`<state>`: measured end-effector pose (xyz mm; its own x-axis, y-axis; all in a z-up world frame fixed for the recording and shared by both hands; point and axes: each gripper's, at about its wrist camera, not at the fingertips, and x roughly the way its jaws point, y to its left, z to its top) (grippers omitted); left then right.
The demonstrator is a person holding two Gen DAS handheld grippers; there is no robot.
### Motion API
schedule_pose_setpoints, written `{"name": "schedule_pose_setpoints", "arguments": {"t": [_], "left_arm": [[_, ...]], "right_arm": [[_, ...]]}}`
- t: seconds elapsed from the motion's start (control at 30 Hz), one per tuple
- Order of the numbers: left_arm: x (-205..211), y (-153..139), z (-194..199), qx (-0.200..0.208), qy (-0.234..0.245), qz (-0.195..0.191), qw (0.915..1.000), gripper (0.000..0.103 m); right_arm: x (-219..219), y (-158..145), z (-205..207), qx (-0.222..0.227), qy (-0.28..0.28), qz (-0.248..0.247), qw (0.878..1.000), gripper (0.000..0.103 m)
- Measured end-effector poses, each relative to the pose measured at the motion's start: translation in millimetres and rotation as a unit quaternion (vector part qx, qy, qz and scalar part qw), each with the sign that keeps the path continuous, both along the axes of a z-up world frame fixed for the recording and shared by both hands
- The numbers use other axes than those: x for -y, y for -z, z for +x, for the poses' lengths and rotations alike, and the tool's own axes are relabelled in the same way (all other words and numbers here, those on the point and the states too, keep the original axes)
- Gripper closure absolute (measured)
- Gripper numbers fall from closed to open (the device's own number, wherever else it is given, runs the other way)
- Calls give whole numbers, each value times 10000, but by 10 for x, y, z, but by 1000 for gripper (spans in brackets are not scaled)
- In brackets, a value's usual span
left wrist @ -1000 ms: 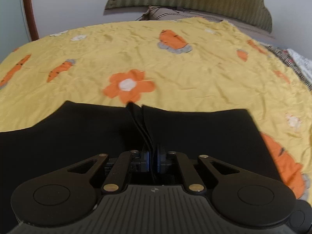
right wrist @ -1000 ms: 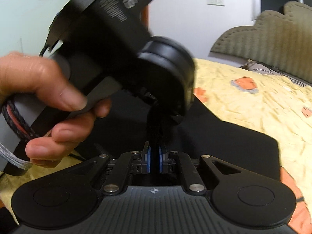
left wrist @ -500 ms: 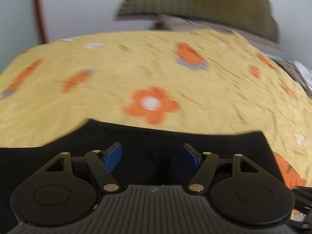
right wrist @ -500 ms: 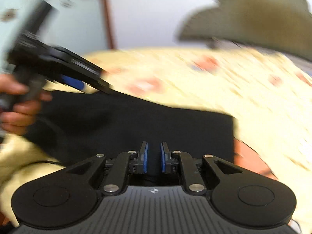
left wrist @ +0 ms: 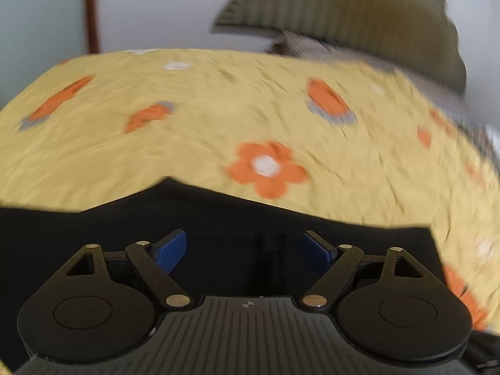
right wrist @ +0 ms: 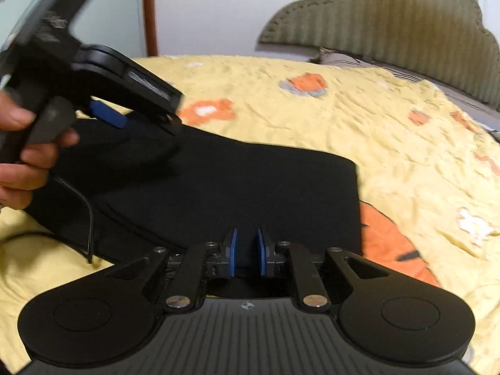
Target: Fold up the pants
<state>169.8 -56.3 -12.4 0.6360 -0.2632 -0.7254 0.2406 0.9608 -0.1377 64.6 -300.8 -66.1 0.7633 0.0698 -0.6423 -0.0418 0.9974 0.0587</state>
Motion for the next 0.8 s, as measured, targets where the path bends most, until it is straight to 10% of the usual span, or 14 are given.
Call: {"name": "schedule_pose_setpoints", "arguments": {"t": [0.17,0.57,0.8], "left_arm": [[-801,-174,-119,-72,-553,-300,9980,12],[-2252,94,-281,-247,-1221,1726,9771,9],[-2954,0,-568,-93,-2014,1643,9656,7]], "right_arm": [[-240,13,21,-95,-111,-610,9980,83],[-938,-67,89,42,-690,-920,9934,78],[-1846,-331,74,906,-1875,-1188,9708,78]]}}
